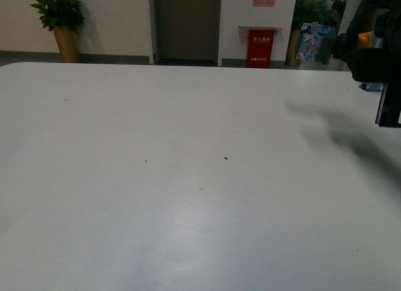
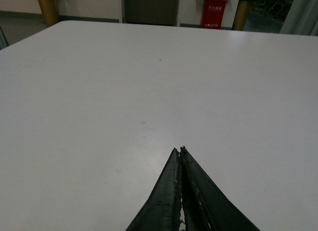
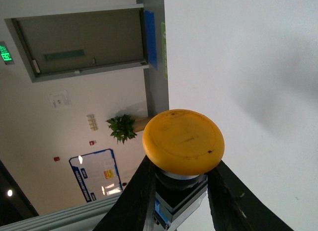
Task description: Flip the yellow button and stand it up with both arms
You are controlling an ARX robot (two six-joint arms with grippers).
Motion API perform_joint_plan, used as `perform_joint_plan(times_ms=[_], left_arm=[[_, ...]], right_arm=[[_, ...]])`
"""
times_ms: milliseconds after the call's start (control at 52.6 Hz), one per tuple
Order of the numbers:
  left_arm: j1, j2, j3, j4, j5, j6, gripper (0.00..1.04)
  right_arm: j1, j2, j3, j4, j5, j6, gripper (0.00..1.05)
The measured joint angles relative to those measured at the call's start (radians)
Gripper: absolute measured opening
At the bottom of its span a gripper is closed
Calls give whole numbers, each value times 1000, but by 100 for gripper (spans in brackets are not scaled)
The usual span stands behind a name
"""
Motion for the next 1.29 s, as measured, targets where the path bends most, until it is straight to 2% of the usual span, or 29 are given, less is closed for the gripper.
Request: perform_joint_plan(times_ms=[418,1293], left_arm=[[0,-315,-2,-280,0,0,4],[0,-619,-2,-577,0,0,4]], right_arm=[[-7,-13,-12,0,-7,0,23],[-26,-35,-28,-6,-15,-12,22]])
